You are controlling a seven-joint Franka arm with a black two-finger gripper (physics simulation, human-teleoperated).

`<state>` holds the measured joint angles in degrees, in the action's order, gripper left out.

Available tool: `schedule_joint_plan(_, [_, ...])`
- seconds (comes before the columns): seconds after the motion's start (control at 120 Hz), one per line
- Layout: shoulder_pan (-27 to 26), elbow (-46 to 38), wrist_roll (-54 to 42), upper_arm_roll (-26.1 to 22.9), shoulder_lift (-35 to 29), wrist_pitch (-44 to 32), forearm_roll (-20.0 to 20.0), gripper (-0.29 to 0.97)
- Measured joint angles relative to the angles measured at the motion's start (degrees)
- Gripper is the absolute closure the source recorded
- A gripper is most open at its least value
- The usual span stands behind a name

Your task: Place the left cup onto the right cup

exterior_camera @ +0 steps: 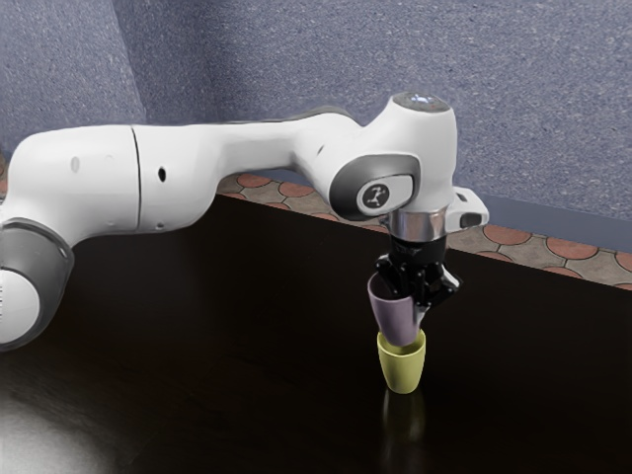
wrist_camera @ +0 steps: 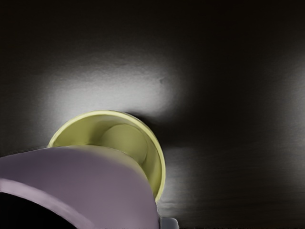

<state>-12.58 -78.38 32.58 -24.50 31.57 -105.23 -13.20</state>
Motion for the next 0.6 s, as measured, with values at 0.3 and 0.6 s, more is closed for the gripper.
schedule_joint_plan(0.3, [0.11, -0.81, 0.46, 0.03, 0.45, -1.02, 0.05, 0.79])
schedule_joint_plan(0.6, [0.35, -1.27, 0.73, 0.31, 0.46, -1.29, 0.11, 0.78])
